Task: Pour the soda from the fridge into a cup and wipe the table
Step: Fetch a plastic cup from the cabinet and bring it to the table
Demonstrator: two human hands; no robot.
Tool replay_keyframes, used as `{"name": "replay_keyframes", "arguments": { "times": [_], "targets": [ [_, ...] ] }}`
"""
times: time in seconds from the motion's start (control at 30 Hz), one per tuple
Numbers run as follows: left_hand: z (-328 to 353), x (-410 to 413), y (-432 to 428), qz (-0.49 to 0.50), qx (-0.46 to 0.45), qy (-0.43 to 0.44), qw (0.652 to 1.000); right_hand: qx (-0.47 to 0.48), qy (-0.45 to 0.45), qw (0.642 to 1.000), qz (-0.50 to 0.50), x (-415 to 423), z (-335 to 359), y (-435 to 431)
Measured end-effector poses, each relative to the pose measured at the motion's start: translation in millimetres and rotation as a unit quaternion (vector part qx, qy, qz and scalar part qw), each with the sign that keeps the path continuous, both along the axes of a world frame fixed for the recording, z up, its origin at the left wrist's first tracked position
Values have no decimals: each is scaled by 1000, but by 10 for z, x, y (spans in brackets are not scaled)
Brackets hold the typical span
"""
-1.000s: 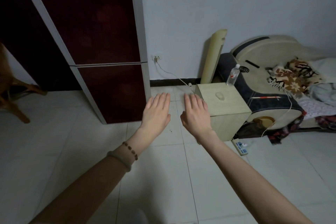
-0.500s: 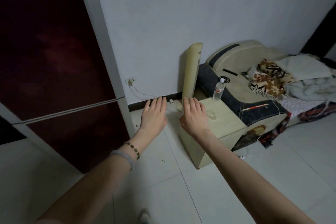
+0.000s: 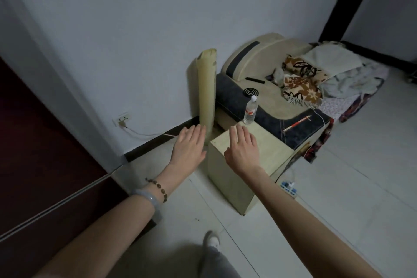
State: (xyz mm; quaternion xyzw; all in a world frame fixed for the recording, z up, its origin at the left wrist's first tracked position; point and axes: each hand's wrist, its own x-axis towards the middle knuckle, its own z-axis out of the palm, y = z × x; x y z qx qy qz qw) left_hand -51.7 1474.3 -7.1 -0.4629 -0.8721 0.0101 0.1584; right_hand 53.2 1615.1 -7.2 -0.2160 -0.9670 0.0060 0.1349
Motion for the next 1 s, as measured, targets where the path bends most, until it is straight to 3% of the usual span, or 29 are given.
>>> {"name": "replay_keyframes", "arguments": {
  "times": [0.5, 1.0],
  "targets": [
    [-622, -1540, 1972, -100, -89, -67, 989, -54, -90, 983, -154, -1106, -618, 1830],
    [-1296, -1831, 3265, -239, -178, -97, 949, -170, -162, 924, -302, -848, -1353, 2555]
  ]
}}
